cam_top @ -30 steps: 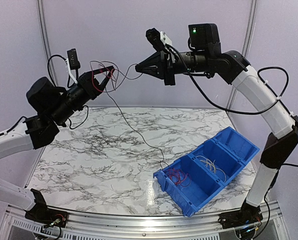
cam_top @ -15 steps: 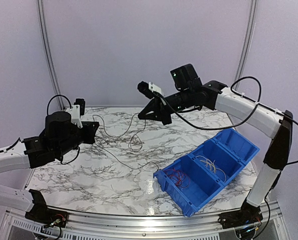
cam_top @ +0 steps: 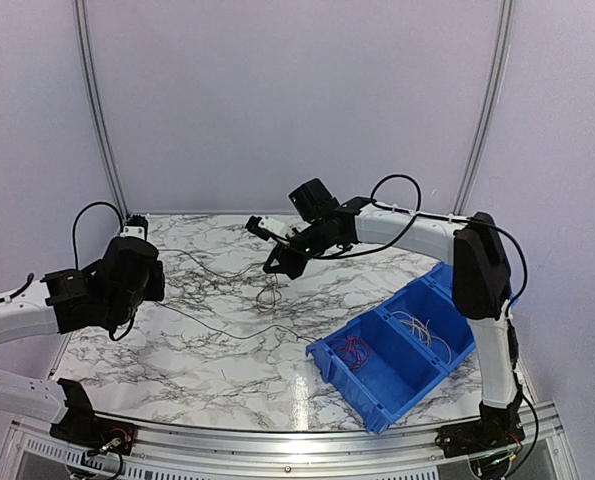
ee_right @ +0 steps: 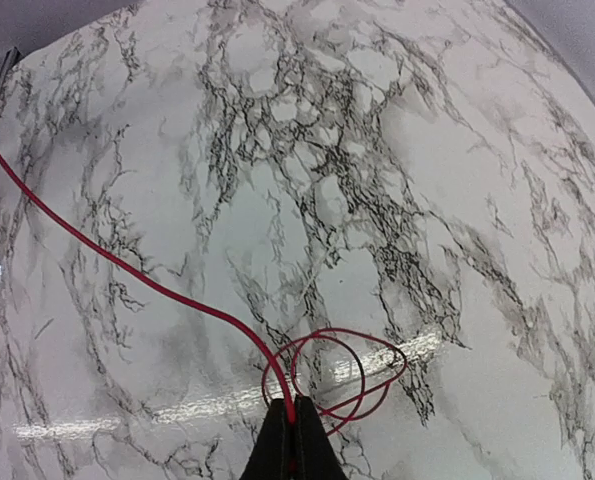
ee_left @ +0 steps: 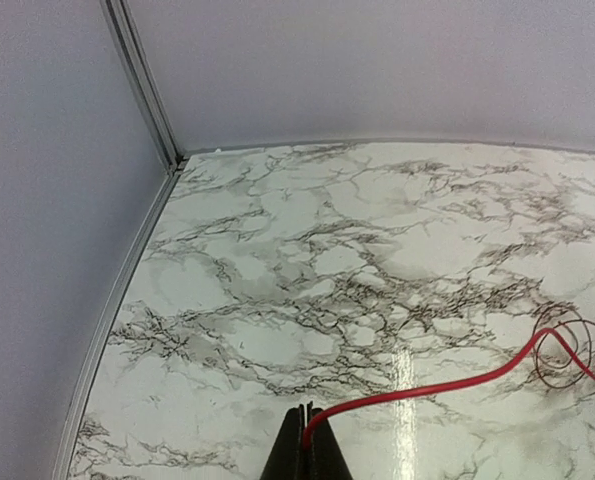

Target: Untangle the cables

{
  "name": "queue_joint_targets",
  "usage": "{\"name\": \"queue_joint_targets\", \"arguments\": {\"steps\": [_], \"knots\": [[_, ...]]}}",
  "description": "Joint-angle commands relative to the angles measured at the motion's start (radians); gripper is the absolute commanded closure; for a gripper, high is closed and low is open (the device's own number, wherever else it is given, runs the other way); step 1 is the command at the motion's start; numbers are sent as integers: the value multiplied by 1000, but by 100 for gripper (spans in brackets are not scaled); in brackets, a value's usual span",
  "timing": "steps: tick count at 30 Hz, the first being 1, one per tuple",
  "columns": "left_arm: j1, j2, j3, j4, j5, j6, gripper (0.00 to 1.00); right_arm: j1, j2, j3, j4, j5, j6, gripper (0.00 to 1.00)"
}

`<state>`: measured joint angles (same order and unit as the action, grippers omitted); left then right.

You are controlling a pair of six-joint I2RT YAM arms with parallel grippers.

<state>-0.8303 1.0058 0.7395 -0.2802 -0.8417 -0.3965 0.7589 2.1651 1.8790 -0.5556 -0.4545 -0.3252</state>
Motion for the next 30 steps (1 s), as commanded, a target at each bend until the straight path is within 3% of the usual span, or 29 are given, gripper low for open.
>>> {"name": "queue_joint_targets", "arguments": {"steps": [1, 4, 10, 19, 25, 30], "knots": [[4, 93, -20, -98, -43, -59, 100, 3, 51, 75, -38, 126, 37, 98], [4, 129, -33, -113, -92, -62, 100, 4, 68, 81, -48, 125, 32, 83], [48, 169, -55, -145, -97, -47, 100, 4, 34, 13, -15, 150, 3, 68], [102, 246, -69, -171, -30, -69, 100, 10, 6, -22, -101, 17, -77, 63], [166, 209, -64, -170, -17, -37, 100, -3, -220, -260, -151, -143, -220, 55], [201, 174, -49, -165, -12, 2, 100, -12, -376, -462, -232, -145, -292, 50]]}}
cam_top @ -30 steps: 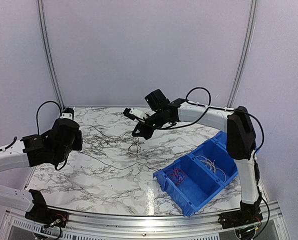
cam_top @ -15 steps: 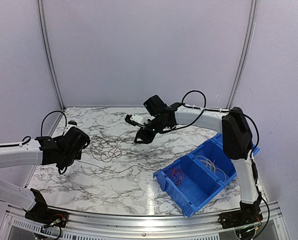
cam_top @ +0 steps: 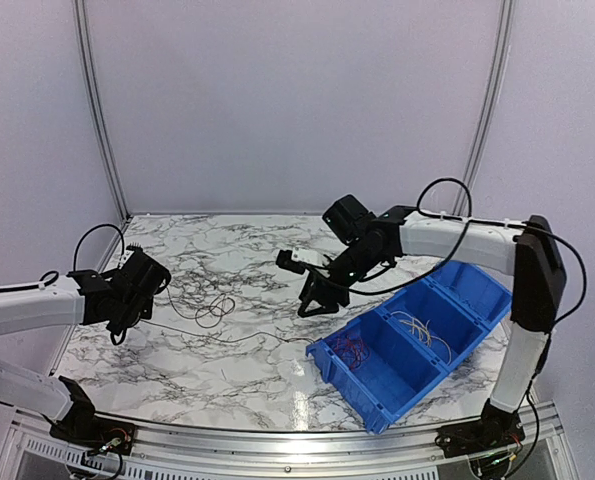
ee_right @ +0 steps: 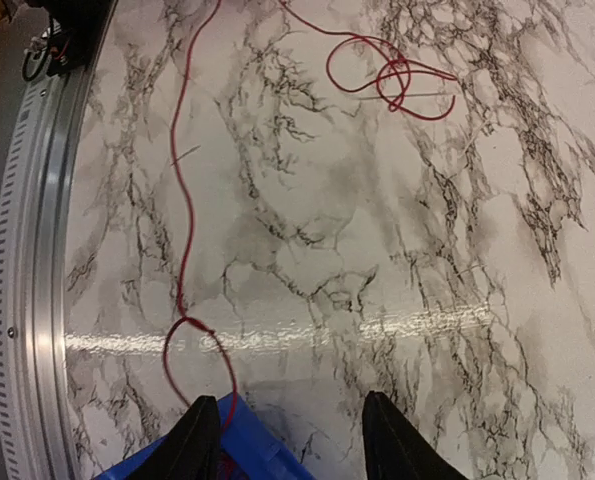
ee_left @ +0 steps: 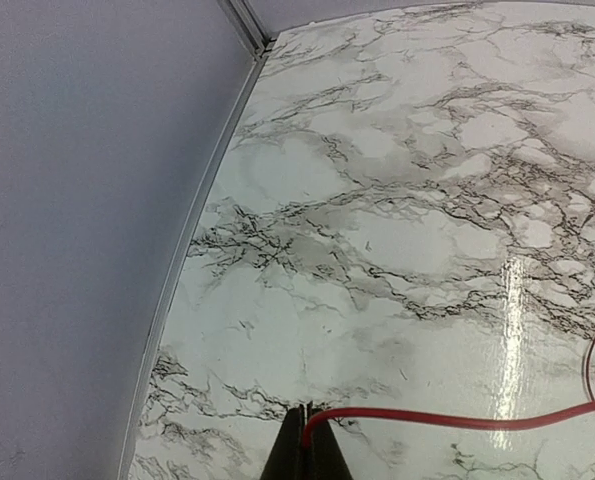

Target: Untangle the cables

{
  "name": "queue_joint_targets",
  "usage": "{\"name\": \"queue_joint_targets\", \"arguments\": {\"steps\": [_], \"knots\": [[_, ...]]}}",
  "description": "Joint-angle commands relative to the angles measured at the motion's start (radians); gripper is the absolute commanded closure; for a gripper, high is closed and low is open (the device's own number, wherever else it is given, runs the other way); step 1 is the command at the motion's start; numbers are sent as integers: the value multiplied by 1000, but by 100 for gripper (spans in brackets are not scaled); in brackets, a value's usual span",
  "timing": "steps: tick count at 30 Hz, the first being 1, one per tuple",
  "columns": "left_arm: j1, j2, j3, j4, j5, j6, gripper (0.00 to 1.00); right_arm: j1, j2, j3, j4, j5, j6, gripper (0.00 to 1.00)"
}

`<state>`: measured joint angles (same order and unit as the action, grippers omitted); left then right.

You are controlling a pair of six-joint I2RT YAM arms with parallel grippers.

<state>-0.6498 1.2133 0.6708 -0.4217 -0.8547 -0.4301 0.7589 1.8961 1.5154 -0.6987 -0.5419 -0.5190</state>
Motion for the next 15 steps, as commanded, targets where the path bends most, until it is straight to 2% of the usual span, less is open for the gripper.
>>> {"name": "queue_joint_targets", "arguments": {"steps": [1, 6, 15], "knots": [[22, -38, 22, -21, 4, 40, 100, -16, -130, -128, -96, -57, -105, 50], [28, -36, 40, -17, 14, 56, 100, -26, -198, -226, -107, -60, -141, 50], [28, -57, 69, -13, 54, 76, 100, -28, -177, -283, -72, 6, -167, 47]]}}
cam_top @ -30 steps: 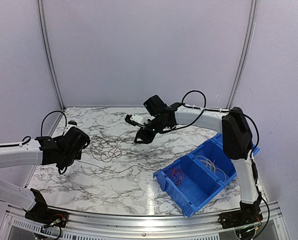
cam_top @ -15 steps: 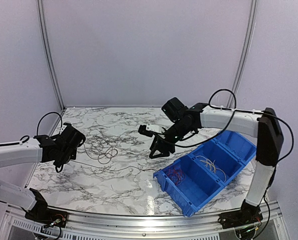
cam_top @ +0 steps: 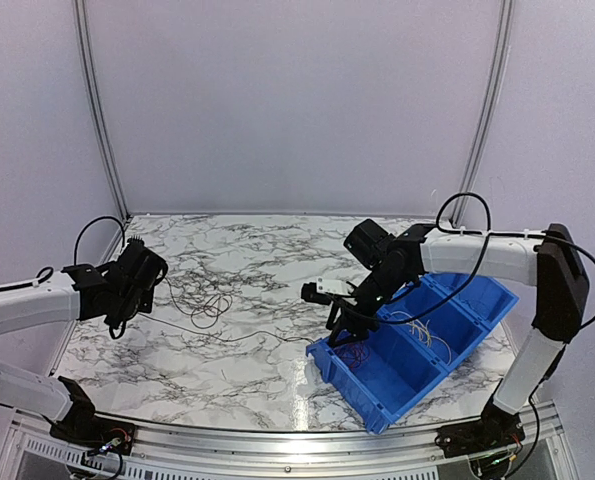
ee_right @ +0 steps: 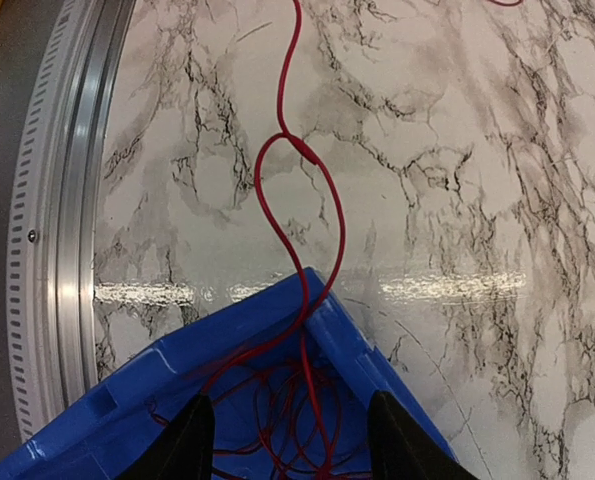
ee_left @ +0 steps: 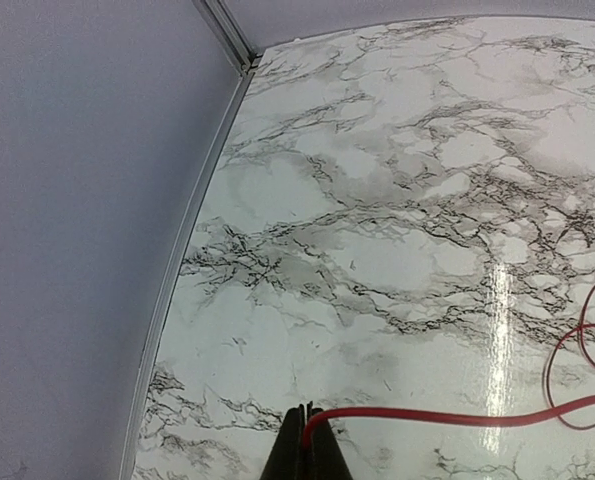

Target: Untangle the cables

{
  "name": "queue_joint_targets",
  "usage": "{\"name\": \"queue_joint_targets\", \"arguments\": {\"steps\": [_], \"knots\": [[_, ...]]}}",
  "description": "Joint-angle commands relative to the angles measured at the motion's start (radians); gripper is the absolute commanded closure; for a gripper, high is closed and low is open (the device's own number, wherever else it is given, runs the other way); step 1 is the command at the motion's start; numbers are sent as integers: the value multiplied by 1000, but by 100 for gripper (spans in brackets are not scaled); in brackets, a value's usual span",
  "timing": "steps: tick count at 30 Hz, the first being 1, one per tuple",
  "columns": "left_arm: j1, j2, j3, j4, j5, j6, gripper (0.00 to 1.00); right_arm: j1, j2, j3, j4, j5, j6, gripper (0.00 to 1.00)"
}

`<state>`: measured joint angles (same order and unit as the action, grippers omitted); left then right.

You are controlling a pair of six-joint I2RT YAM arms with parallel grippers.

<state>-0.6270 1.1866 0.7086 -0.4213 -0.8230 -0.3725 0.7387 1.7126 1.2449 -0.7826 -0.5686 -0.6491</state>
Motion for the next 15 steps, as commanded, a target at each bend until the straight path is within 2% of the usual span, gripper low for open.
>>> {"name": "queue_joint_targets", "arguments": {"steps": [1, 11, 14, 15], "knots": [[6, -33, 32, -13, 24, 20, 100, -9, 6, -19, 10, 37, -41, 48], [15, -68, 125, -12, -4, 94, 100, -10, -29, -63, -89, 61, -122, 54], [19, -74, 206, -12, -12, 139, 100, -10, -16, -67, -87, 73, -123, 65], [19, -78, 231, -12, -17, 154, 100, -9, -8, -68, -90, 72, -122, 75]]}}
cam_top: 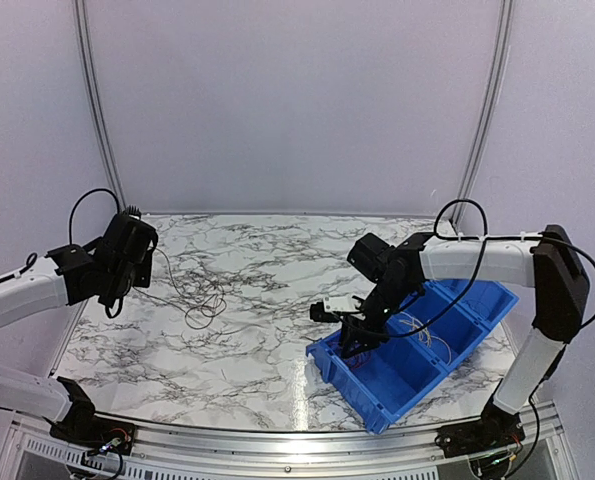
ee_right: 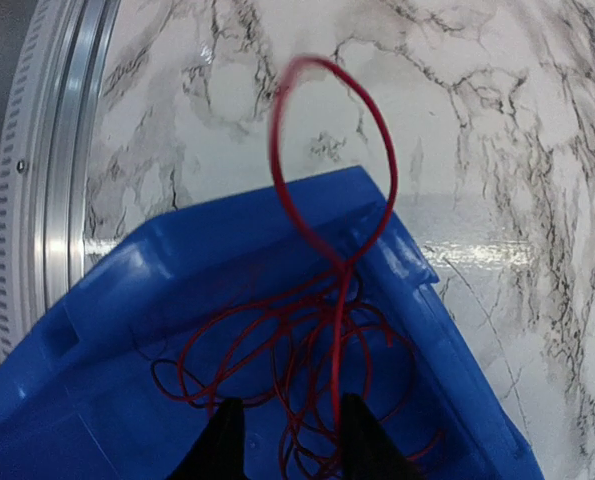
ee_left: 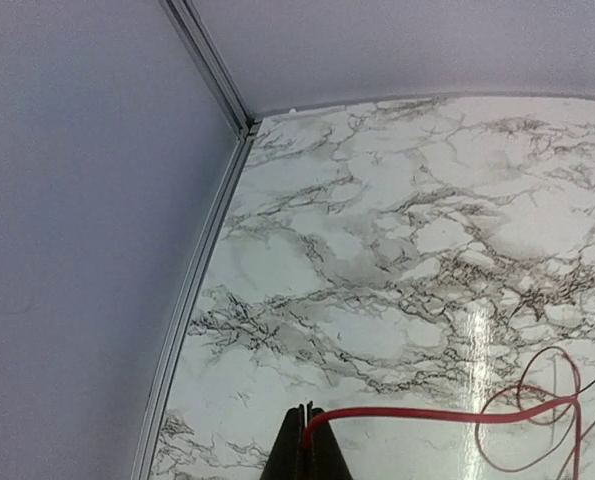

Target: Untangle the cables

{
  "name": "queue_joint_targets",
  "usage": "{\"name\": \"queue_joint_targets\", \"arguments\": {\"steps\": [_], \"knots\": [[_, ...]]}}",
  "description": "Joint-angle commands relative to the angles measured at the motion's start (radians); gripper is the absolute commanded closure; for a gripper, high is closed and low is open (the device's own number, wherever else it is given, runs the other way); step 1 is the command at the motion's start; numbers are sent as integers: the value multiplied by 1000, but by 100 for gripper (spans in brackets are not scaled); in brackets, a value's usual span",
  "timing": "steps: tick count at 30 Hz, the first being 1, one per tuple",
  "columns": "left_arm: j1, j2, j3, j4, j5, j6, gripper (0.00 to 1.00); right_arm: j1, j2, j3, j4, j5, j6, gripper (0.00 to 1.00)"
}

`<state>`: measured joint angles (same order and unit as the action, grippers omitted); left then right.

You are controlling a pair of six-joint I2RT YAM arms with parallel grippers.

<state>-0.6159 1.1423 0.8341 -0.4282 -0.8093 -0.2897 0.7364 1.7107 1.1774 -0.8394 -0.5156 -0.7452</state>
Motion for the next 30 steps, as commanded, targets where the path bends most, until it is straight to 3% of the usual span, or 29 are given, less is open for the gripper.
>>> {"name": "queue_joint_targets", "arguments": {"steps": [1, 4, 8, 17, 22, 30], "knots": [[8, -41, 134, -6, -36, 85, 100, -6, 1, 2, -40, 19, -28, 81], [8, -69, 211, -4, -40, 121, 100, -7, 21, -2, -41, 27, -26, 91], [8, -87, 278, -4, 15, 151, 100, -6, 19, 5, -46, 37, -15, 91], [8, -49, 296, 7, 337, 133, 100, -7, -86, 165, -121, 52, -19, 60], [1, -41, 332, 60, 551, 113, 100, -7, -101, 242, -97, 38, 3, 55], [-31, -119, 376, 161, 659, 103, 100, -7, -52, 264, 95, 46, 102, 54]]}}
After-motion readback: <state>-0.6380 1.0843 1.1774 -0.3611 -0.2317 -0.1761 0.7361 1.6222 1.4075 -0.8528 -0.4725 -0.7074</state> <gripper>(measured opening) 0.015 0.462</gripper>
